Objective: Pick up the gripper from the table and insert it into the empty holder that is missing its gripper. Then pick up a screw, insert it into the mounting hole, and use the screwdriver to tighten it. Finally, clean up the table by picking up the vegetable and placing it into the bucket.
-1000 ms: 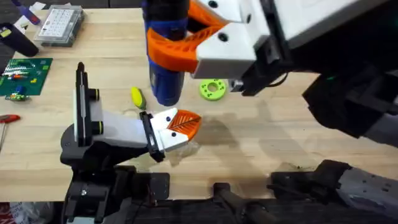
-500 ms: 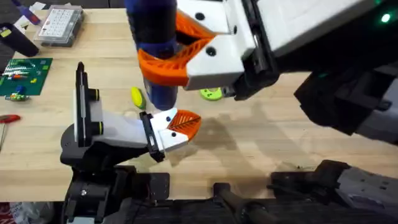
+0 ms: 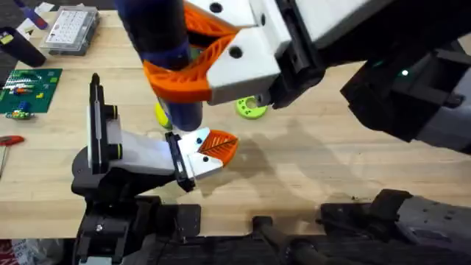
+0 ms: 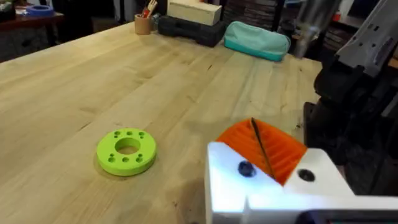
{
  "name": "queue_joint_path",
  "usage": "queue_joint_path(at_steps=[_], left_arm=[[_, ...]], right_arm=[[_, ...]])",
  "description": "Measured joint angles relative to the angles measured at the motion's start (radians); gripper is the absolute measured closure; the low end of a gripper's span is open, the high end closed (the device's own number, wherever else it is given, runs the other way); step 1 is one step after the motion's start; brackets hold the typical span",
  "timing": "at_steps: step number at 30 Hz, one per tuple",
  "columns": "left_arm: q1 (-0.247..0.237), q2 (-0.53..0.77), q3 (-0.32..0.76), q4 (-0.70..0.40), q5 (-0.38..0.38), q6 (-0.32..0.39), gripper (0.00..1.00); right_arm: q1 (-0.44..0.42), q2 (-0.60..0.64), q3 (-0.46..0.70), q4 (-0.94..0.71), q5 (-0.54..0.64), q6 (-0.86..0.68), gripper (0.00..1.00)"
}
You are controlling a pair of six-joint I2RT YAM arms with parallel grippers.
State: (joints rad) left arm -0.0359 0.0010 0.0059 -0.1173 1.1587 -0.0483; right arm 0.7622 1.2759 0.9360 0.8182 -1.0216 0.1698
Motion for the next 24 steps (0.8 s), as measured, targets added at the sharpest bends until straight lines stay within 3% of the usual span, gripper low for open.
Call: queue_joint_path(at_steps=[17, 24], left_arm=[[0.000, 0.000, 0.000, 0.000, 0.000, 0.000, 0.996], [0.000, 0.000, 0.000, 0.000, 0.000, 0.000, 0.996]], right_arm=[[-0.034, 0.062, 0.000, -0.025, -0.009, 0.017, 0.987], [-0.035, 0.061, -0.045, 0.110, -0.011, 0.066, 0.987]])
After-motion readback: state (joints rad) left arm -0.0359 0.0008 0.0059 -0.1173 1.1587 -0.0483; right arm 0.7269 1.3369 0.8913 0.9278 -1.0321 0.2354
